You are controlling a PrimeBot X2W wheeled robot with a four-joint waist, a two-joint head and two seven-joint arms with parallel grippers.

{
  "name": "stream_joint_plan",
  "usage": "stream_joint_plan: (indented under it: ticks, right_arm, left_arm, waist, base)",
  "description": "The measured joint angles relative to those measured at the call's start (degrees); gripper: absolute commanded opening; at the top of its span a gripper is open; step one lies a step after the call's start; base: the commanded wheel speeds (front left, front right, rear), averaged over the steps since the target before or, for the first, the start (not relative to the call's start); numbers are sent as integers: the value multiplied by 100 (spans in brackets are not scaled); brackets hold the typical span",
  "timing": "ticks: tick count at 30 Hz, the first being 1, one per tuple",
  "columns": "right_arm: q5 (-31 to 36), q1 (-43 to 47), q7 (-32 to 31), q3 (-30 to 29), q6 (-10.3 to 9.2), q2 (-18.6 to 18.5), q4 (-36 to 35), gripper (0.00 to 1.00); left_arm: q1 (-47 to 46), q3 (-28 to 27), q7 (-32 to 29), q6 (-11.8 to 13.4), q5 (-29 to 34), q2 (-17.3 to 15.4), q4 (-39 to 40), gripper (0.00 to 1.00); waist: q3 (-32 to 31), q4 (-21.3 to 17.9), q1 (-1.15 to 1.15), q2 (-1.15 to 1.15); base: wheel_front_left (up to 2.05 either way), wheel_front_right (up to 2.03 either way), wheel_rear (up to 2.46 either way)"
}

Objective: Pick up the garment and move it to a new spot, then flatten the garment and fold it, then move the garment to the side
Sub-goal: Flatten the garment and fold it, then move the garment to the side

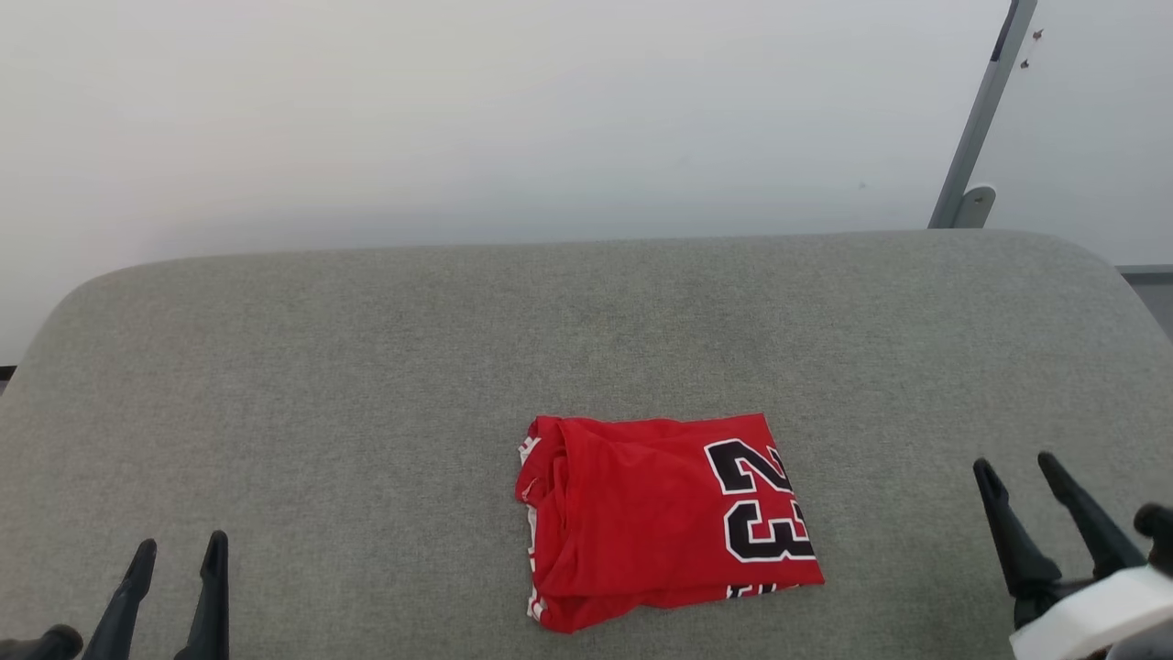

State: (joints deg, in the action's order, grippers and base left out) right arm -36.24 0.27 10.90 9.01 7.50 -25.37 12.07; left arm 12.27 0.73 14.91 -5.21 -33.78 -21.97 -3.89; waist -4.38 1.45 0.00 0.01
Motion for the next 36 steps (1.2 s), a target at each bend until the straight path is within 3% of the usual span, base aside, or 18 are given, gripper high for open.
stream_joint_plan:
  ticks: [9,26,36]
  right_arm:
    - [9,246,324,10,0,120,131,100]
    - [-9,392,390,8,0,209,153,100]
    - [-478,-353,-798,794,0,-91,158,100]
  left_arm:
    - [52,-122,5,-135,201,132,-91,100]
    - [-11,-203,5,-203,299,307,-141,100]
    - [-123,-146,5,-210,268,349,-107,100]
  waist:
    - [-48,22,0,0]
    - [-20,90,0,0]
    - [125,314,0,0]
  base:
    - [0,0,0]
    - [0,0,0]
    - [0,0,0]
